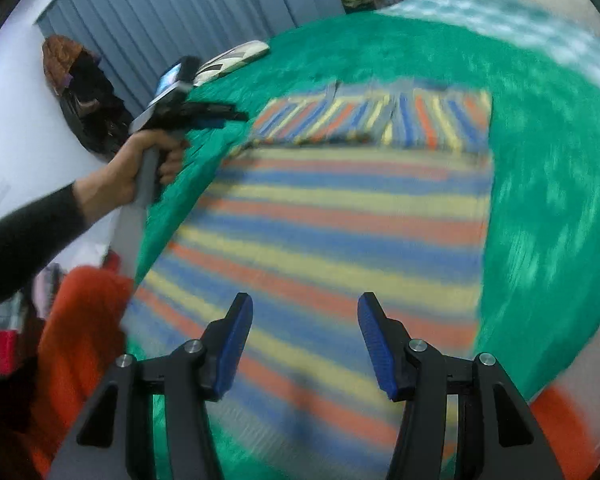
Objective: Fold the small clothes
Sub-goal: 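Grasp the other sleeve cuff with the left gripper and fold it across the body, then open the left gripper and withdraw both tools from the sweater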
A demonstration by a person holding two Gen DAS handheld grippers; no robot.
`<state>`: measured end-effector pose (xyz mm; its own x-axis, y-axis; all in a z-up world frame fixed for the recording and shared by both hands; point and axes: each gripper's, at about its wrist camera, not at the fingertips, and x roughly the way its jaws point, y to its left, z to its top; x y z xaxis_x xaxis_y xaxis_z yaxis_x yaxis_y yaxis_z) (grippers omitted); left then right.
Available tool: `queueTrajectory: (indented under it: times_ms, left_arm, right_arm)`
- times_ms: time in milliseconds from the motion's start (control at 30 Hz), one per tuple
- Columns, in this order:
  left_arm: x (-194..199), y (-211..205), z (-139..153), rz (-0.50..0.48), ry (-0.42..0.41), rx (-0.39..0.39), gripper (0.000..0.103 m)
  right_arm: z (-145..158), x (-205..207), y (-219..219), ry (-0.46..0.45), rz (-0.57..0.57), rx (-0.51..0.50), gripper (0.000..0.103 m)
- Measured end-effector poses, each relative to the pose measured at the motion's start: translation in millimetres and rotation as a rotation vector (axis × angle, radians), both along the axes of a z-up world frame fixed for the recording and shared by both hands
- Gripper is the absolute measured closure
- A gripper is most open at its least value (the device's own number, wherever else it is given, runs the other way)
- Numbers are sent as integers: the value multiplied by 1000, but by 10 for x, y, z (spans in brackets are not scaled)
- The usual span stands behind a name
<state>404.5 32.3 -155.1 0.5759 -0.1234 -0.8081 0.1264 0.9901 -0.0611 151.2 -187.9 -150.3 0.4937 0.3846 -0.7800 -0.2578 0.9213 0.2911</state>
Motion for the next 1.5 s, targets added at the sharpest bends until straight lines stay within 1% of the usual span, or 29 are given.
queueTrajectory:
  times_ms: [67, 100, 200, 233, 267, 300, 367, 400, 433, 467, 500, 533, 567, 633, 700, 733, 800, 833, 933, 1000, 1067, 1133, 1200, 1233, 1267, 1300, 1367, 1433, 1500]
  left_arm:
    - [-20, -153, -74, -57, -2, 39, 43]
    - [-5, -185, -126, -68, 10, 61, 43]
    - [81, -198, -399, -55, 83, 177, 44]
    - [79, -161, -463, -41, 89, 187, 43]
    - [65, -103, -489, -31, 80, 161, 39]
    - [48, -48, -480, -17, 74, 139, 35]
    - [49, 17, -488, -1, 80, 109, 34]
    - [55, 30, -496, 0, 82, 102, 34]
    - [55, 30, -496, 0, 82, 103, 34]
    - [54, 38, -491, 1, 83, 107, 33]
    - [45, 56, -487, 6, 84, 108, 33]
    - [16, 85, -456, 14, 85, 106, 33]
    - [-43, 116, -406, 23, 79, 98, 33]
    - [-259, 163, -289, 34, 58, 88, 33]
    - [-549, 191, -180, 34, 41, 70, 29]
    - [-709, 196, -139, 27, 39, 52, 28]
    - [-1090, 169, -88, 5, 38, 18, 22]
    - [-1332, 134, -88, -10, 42, 5, 22]
    - [-1842, -23, -136, -64, 67, -7, 21]
    - [-2164, -150, -217, -118, 90, 13, 21]
    - [-2432, -283, -324, -167, 104, 67, 20]
    - [-2610, -385, -464, -197, 111, 141, 19]
    - [-2679, -407, -478, -188, 74, 171, 16]
    - [-2678, -418, -460, -188, 65, 185, 16]
    - [-2666, -422, -437, -190, 68, 187, 16]
    - [-2654, -415, -400, -185, 68, 183, 16]
    - [-2702, -377, -328, -174, 49, 147, 16]
    - [-2760, -347, -295, -174, 41, 120, 16]
    - [-2808, -339, -297, -177, 41, 122, 16]
  right_arm:
    - [84, 463, 13, 19, 4, -61, 48]
    - [75, 665, 9, 34, 5, -71, 48]
    - [-54, 1401, -27, 42, -57, -144, 49]
    - [-131, 1653, -35, 38, -83, -192, 54]
    - [-200, 1874, -24, 22, -99, -237, 61]
    - [-243, 1996, -12, 13, -100, -252, 62]
    - [-332, 2215, 64, -6, -70, -217, 62]
    - [-380, 2284, 145, -15, -31, -176, 62]
    - [-477, 2338, 233, 5, 27, -134, 62]
    - [-601, 2371, 319, 57, 78, -115, 62]
    - [-770, 2382, 405, 135, 120, -126, 62]
    - [-833, 2331, 461, 136, 137, -181, 62]
    - [-809, 2255, 488, 111, 154, -211, 62]
    - [-718, 2057, 454, 118, 174, -208, 63]
    - [-565, 1767, 365, 94, 165, -220, 62]
    - [-474, 1569, 320, 68, 171, -233, 59]
    - [-334, 1198, 241, 32, 157, -250, 52]
    - [-281, 990, 189, 19, 142, -248, 45]
    - [-230, 456, 132, 13, 94, -240, 44]
    - [-234, 122, 134, 13, 63, -239, 44]
    - [-275, -154, 138, 22, 20, -226, 44]
    - [-339, -352, 124, 37, -20, -201, 44]
    - [-433, -482, 103, 48, -57, -212, 44]
    - [-505, -529, 90, 73, -72, -216, 44]
    - [-553, -581, 69, 94, -82, -218, 44]
    - [-559, -611, 62, 91, -96, -225, 44]
    - [-464, -659, 77, 42, -106, -238, 44]
    - [-359, -697, 80, -9, -109, -228, 44]
    - [-325, -743, 51, -40, -134, -211, 44]
